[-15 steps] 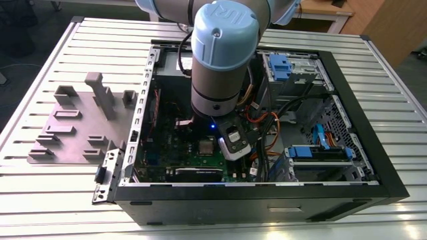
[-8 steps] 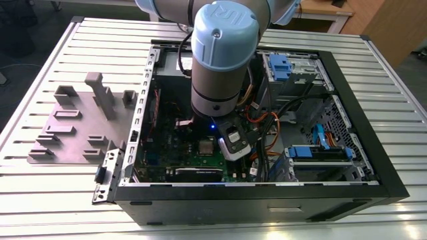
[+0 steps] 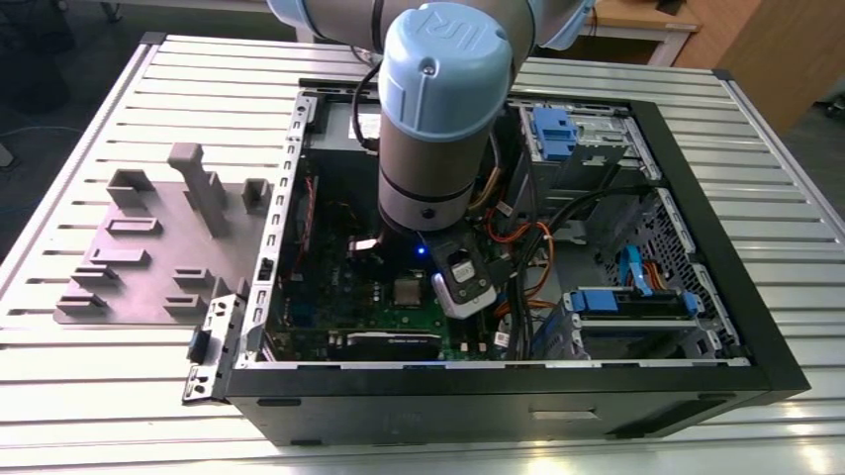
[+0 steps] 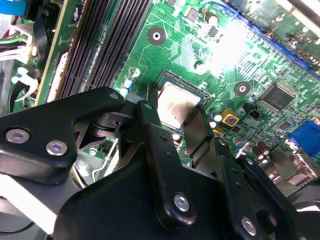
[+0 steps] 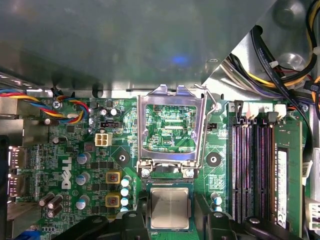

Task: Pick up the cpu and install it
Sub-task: 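Place the cpu into insertion slot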

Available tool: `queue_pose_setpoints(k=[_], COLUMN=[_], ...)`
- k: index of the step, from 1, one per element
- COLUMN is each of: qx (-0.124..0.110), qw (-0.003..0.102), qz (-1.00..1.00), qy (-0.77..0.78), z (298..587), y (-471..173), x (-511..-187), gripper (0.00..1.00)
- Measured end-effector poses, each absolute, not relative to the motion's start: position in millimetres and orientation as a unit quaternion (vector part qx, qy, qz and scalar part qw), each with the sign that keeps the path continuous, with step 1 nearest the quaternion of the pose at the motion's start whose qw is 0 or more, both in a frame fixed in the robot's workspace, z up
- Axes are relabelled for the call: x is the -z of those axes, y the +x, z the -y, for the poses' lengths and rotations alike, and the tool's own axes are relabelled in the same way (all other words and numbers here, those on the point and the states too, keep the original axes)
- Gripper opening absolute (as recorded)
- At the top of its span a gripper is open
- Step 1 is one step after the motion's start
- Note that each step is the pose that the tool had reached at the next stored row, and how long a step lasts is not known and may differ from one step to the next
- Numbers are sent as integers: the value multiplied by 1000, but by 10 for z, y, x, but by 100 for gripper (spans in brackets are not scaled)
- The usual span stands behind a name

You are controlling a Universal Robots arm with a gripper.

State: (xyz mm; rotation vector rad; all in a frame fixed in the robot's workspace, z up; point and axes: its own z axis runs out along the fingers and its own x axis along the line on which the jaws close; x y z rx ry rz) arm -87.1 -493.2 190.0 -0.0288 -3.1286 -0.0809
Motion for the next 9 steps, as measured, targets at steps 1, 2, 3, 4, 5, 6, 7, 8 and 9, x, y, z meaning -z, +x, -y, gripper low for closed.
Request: queue_pose_setpoints(k=[1,2,3,4,5,6,7,8,9], qx=[26,26,26,26,26,26,26,26,26], qw=[6,6,7,8,8,8,8,8,8], qz=[1000,1000,1000,1000,1000,1000,1000,1000,1000], qy=[-9,-9,-9,-9,-9,-9,-9,-9,-9], z=[4931,4931,4932,4932,4932,4932,4932,4933,4934], y=[-871,-871,-871,-871,-871,-871,-871,-871,-871], x=[-1908,-1929,-1952,-1963,-1963,-1963,-1963,-1963,-1962], gripper=[45,45,45,45,45,45,45,45,45])
